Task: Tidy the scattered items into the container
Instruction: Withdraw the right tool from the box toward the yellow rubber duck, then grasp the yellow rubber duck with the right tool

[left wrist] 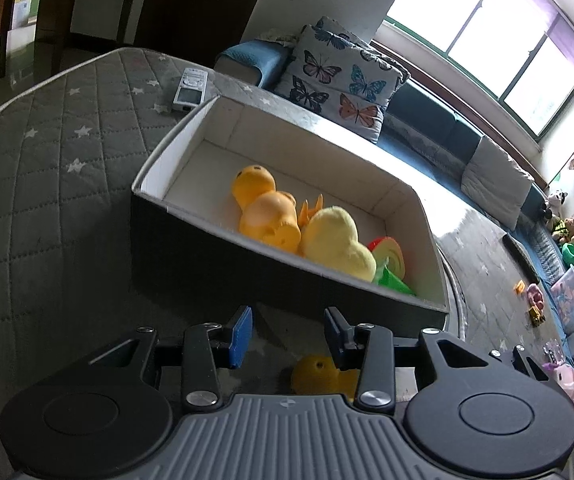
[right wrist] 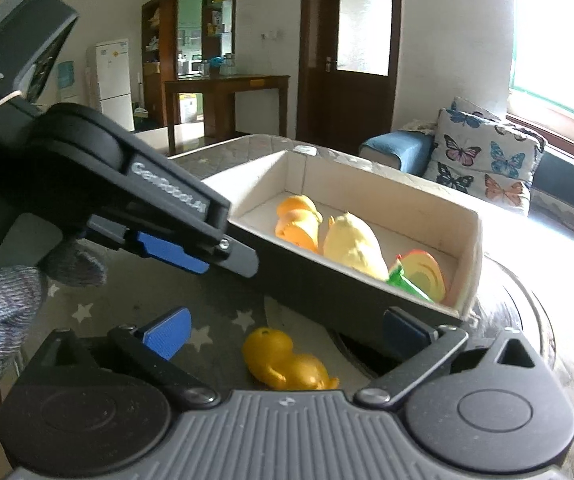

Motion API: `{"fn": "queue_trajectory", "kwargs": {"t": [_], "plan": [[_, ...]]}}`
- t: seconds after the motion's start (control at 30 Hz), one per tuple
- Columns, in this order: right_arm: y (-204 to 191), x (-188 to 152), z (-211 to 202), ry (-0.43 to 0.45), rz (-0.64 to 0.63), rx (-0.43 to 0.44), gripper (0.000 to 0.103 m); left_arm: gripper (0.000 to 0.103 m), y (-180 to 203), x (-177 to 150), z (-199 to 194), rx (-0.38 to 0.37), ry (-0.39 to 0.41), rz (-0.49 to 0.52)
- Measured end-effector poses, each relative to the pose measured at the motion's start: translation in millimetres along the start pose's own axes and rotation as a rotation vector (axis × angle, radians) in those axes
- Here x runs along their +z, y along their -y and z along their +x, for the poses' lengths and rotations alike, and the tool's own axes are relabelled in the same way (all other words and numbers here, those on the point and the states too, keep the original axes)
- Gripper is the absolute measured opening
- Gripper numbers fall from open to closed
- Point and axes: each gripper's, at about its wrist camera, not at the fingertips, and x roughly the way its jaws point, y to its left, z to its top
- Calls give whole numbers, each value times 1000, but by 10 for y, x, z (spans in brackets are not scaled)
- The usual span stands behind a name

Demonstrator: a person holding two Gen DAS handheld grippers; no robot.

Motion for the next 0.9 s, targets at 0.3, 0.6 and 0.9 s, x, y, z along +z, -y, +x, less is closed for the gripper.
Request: {"fn": "queue_trajectory", "kwargs": {"t": [0.3,0.6,0.9], "plan": [[61,-186,-12,-22,49,-18,103,42,66,-240,57,21,-9,58],[97,-338,6,-46,81,-25,102,42,170,-397,105,46,1,165],[59,-382,48,-57,76,-10,94,42,251,-456,168,21,-1,256]]}}
